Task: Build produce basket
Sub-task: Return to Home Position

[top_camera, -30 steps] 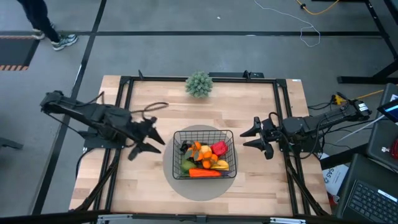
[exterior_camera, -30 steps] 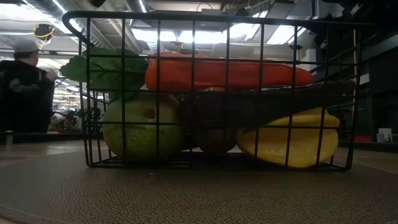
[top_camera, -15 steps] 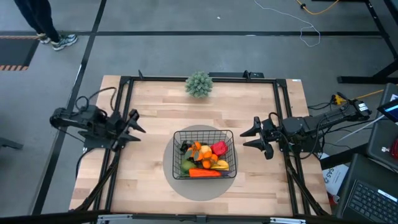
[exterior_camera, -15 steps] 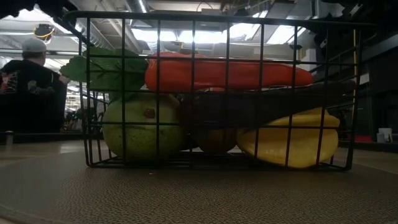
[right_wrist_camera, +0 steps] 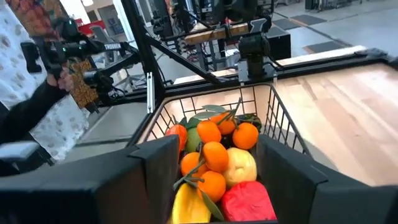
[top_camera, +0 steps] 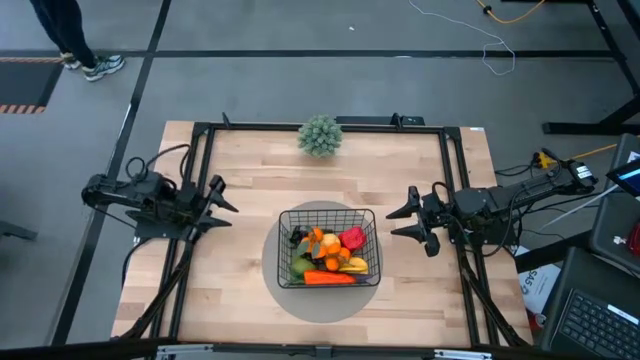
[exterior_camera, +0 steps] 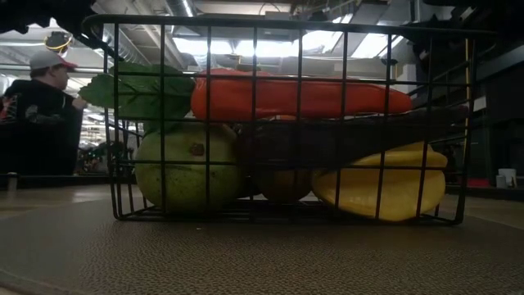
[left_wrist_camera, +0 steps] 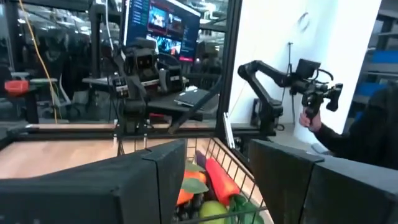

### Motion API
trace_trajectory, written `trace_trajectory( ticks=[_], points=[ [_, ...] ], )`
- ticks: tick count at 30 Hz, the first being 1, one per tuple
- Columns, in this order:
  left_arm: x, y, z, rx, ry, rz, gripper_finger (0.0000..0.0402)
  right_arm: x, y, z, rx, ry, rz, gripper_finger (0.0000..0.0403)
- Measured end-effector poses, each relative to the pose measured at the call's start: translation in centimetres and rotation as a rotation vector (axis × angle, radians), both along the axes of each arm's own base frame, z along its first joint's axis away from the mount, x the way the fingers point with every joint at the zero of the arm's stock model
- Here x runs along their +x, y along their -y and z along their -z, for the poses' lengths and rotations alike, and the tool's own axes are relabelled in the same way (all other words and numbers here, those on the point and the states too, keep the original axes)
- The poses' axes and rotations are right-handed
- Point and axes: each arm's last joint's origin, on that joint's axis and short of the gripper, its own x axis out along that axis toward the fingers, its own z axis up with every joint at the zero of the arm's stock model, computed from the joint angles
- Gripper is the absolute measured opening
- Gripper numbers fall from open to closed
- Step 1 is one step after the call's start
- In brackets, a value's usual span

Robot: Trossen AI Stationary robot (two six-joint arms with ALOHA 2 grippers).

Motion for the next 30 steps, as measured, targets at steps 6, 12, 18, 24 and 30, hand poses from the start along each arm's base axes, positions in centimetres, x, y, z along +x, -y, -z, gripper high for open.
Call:
trace_trajectory(
  ticks=[6, 12, 18, 24, 30],
  points=[
    [0.0, 0.0, 0.0, -0.003, -0.005, 0.001, 0.0166, 0.0, 0.0, 0.0, -0.029, 0.006, -0.003, 0.0207],
    [0.4, 0.1, 1.3, 0.02, -0.048, -0.004, 0.0166, 0.0, 0.0, 0.0, -0.032, 0.006, -0.003, 0.0207],
    [1.0, 0.2, 2.8, 0.029, -0.087, -0.012, 0.0166, 0.0, 0.0, 0.0, -0.035, 0.005, -0.004, 0.0207],
    [1.6, 0.3, 4.3, 0.048, -0.044, -0.018, 0.0166, 0.0, 0.0, 0.1, -0.059, -0.001, -0.006, 0.0207],
    [1.9, 0.4, 5.6, 0.048, -0.068, -0.015, 0.0166, 0.0, 0.0, 0.1, -0.065, 0.001, -0.007, 0.0207]
  ],
)
